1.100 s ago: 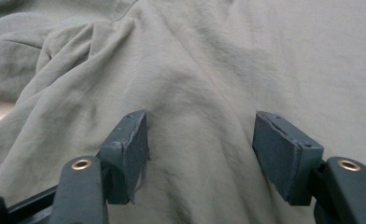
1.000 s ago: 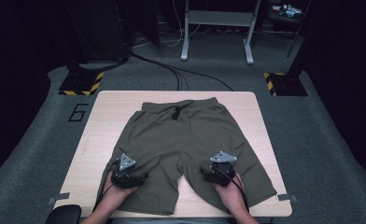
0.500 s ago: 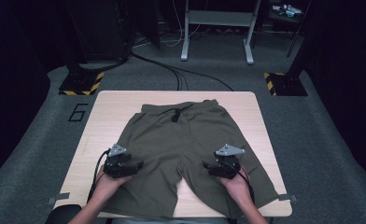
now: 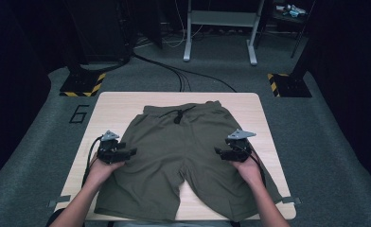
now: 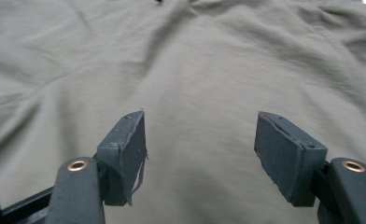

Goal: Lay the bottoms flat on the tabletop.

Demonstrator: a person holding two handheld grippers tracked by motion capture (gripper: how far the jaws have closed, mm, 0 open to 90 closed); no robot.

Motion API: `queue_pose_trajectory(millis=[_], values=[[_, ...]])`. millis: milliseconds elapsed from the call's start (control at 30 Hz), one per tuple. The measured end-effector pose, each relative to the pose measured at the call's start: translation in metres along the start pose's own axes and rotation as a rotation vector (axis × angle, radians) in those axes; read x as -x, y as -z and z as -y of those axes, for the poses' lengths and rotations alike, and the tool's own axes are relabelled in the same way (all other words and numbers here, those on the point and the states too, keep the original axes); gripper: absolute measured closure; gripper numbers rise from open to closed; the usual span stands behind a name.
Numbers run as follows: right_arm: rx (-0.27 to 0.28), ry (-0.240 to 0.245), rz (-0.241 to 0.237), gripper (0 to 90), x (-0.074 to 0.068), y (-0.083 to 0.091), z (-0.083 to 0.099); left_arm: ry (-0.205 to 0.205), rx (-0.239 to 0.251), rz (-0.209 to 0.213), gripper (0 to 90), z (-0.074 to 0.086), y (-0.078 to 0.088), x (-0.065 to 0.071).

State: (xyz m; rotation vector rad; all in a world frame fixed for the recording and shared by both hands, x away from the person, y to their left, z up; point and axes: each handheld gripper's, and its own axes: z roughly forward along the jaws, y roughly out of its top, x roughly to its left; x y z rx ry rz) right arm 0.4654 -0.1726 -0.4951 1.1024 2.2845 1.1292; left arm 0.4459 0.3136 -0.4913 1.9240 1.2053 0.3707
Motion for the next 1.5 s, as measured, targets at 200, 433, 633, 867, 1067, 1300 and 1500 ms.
queue_pose_trajectory(millis=[200,433,633,867,1067,1300,1500], values=[[-0.021,-0.037,0.035,36.1,0.030,-0.002,0.008,-0.010,-0.007,-0.016,34.5,0.002,-0.006,-0.020],[-0.032,-0.089,0.069,36.8,0.055,0.006,0.024,-0.047,-0.023,-0.023,35.1,0.009,-0.009,-0.033],[-0.041,-0.108,0.110,36.7,0.065,0.011,0.039,-0.018,-0.038,-0.048,34.3,0.016,-0.008,-0.042],[-0.043,-0.127,0.163,36.3,0.072,0.017,0.049,0.040,-0.015,-0.126,31.6,0.022,-0.004,-0.050],[-0.039,-0.118,0.192,35.1,0.070,0.017,0.049,0.051,-0.023,-0.146,30.0,0.026,-0.006,-0.055],[-0.042,-0.141,0.179,33.6,0.071,0.017,0.050,0.036,-0.015,-0.150,29.9,0.027,-0.006,-0.055],[-0.043,-0.141,0.179,33.6,0.071,0.017,0.050,0.035,-0.016,-0.150,29.4,0.028,-0.005,-0.055]])
